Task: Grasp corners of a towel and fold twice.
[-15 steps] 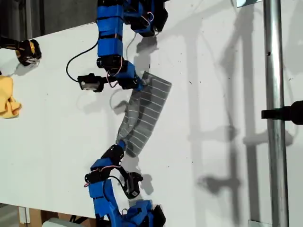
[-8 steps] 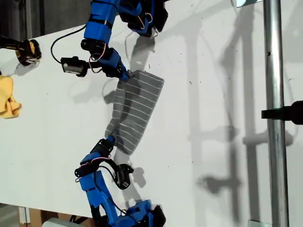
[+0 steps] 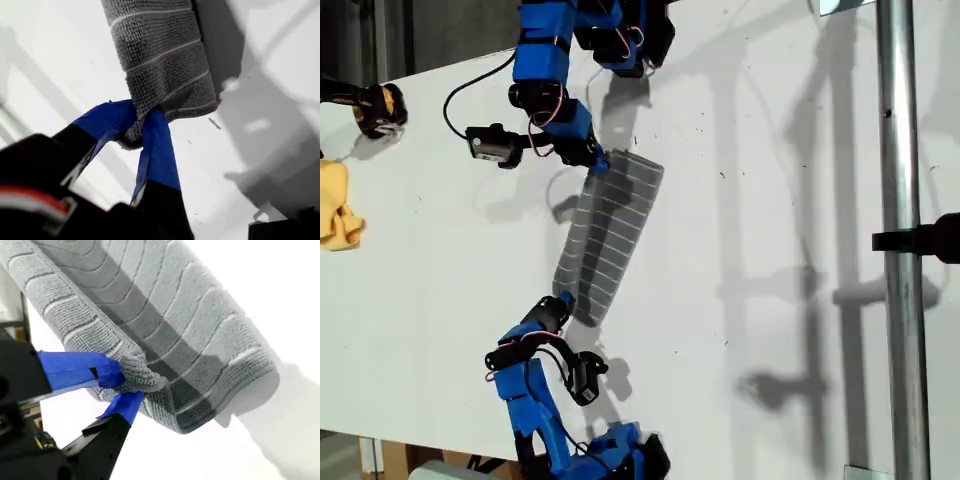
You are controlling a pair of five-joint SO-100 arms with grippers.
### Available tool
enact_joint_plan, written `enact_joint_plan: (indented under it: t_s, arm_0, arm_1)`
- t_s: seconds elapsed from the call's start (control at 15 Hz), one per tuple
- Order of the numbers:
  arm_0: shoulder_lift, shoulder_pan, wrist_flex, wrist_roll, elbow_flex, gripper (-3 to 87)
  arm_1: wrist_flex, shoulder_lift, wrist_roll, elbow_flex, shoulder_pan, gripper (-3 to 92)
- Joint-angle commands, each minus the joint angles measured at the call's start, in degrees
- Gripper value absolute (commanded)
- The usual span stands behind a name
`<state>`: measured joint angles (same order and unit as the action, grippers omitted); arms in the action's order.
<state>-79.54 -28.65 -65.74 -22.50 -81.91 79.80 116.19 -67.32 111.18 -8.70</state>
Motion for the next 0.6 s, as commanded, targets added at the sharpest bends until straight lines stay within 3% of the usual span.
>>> enact_joint_plan:
  t_s: [0.0,0.53]
  arm_0:
    - [-1.5,2.9,-1.7,-1.5,-0.6,-1.5]
    - [-1.1,4.6,-0.4,-2.0,-10.8,-1.5]
  arm_1:
    - [-1.9,-2.3,-2.9,-0.4,4.2,-0.1]
    - [-11.0,-17.2,-12.5,3.1,13.7,-0.1]
